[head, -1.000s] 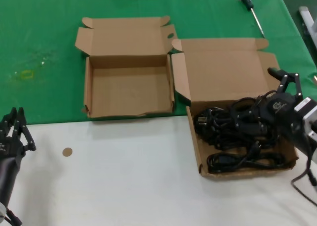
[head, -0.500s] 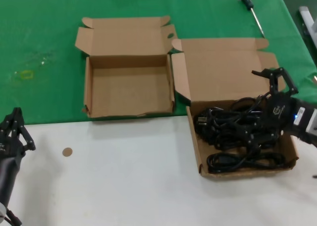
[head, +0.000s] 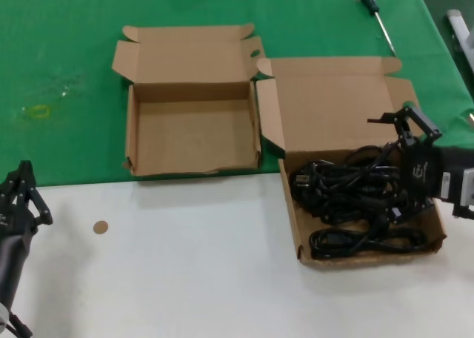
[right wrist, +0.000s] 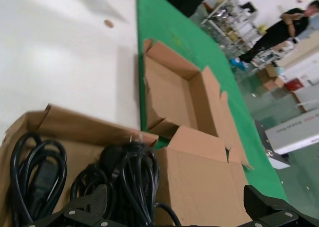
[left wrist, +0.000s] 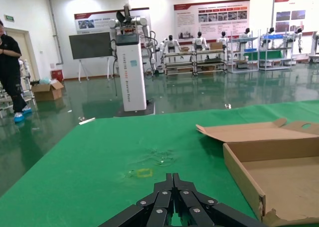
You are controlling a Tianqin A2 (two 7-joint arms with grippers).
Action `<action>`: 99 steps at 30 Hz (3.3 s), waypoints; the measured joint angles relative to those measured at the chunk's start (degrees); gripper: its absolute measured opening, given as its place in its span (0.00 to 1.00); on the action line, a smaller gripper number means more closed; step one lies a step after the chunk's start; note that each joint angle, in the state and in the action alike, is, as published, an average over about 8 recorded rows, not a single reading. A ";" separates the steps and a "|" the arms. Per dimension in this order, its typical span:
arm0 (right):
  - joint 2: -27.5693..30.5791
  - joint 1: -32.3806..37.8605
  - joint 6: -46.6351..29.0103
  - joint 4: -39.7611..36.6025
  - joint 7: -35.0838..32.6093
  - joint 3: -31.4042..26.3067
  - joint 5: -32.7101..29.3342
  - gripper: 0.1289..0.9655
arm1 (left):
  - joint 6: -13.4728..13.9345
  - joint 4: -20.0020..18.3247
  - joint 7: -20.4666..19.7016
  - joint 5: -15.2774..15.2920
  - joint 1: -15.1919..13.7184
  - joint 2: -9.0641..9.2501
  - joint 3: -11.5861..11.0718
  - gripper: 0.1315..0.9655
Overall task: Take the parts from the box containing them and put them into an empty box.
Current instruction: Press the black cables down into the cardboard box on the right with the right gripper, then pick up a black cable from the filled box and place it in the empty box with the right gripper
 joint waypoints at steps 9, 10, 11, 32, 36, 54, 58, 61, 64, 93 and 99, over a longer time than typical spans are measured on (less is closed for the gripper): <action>1.47 5.52 -1.32 -1.55 -1.47 -4.61 -4.64 1.00 | 0.00 0.00 0.00 -0.01 0.00 0.00 0.00 0.02; 1.53 6.03 -1.41 -1.73 -1.52 -5.12 -5.15 1.00 | 0.00 0.00 0.00 -0.01 0.00 0.00 0.00 0.02; 1.57 6.49 -1.50 -1.92 -1.53 -5.60 -5.64 1.00 | 0.00 0.00 0.00 -0.01 0.00 0.00 0.00 0.02; 0.00 11.21 -1.08 -7.31 -2.54 -10.79 -10.14 0.96 | 0.00 0.00 0.00 -0.01 0.00 0.00 0.00 0.02; -0.48 11.50 -0.59 -7.62 -2.53 -10.83 -10.01 0.92 | 0.00 0.00 0.00 -0.01 0.00 0.00 0.00 0.02; -1.59 11.67 0.44 -7.83 -1.66 -11.41 -9.88 0.63 | 0.00 0.00 0.00 -0.01 0.00 0.00 0.00 0.02; -1.66 11.67 0.62 -7.75 -1.29 -11.63 -10.10 0.50 | 0.00 0.00 0.00 -0.01 0.00 0.00 0.00 0.02; -1.67 11.64 0.79 -7.62 -0.93 -11.77 -10.29 0.40 | 0.00 0.00 0.00 -0.01 0.00 0.00 0.00 0.02; -1.62 11.52 0.94 -7.40 -0.49 -11.90 -10.47 0.34 | 0.00 0.00 0.00 -0.01 0.00 0.00 0.00 0.02; -0.43 17.11 -3.61 -6.40 8.24 -11.14 -8.08 0.10 | 0.00 0.00 0.00 -0.01 0.00 0.00 0.00 0.02; -3.93 20.12 -2.79 -7.16 8.38 -12.34 -8.79 0.10 | 0.00 0.00 0.00 -0.01 0.00 0.00 0.00 0.02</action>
